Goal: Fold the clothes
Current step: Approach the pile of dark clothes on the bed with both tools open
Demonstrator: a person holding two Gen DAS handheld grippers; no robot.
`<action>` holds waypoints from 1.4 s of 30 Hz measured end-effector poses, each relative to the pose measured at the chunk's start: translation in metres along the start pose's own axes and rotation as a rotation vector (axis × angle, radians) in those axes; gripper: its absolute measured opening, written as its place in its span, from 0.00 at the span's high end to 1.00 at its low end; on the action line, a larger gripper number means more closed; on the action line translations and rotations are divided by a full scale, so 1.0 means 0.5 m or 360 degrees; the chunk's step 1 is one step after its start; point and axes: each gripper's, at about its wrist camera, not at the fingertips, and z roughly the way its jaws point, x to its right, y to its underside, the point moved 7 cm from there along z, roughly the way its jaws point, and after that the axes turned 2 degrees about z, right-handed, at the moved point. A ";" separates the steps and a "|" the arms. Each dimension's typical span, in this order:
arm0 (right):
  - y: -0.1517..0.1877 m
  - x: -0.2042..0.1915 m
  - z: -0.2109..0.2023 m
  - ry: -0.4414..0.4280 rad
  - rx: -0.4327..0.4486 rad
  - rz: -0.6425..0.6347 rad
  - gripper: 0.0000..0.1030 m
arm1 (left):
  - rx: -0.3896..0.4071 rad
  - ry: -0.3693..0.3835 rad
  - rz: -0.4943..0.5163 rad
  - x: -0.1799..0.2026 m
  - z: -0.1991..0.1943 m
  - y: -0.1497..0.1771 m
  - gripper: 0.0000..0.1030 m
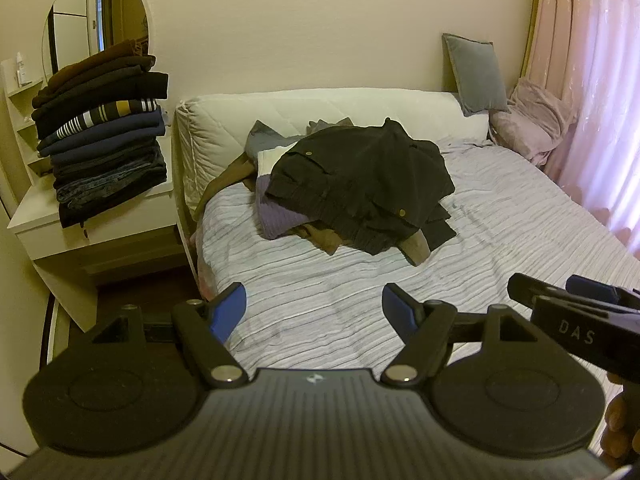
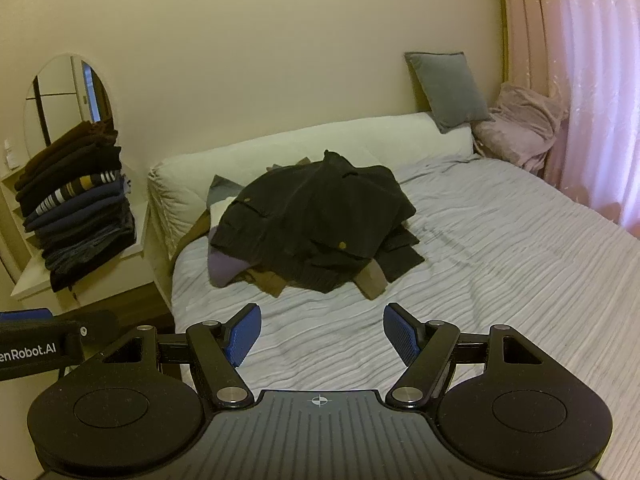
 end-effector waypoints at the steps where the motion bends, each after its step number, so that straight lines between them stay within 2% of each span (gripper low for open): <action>1: 0.000 -0.002 0.002 0.0001 -0.0001 0.0001 0.31 | -0.0001 0.0001 -0.0001 -0.001 0.000 0.002 0.30; 23: -0.014 0.024 -0.004 0.0007 0.0020 0.0029 0.31 | 0.0007 -0.0008 0.0039 -0.001 0.005 -0.014 0.30; 28: -0.019 0.027 -0.002 0.0000 0.0027 0.0045 0.31 | 0.0012 0.0020 0.0071 0.005 0.006 -0.024 0.30; 42: -0.030 0.024 0.040 0.0047 -0.0006 0.0085 0.31 | -0.0039 0.0075 0.0104 0.002 0.065 -0.037 0.30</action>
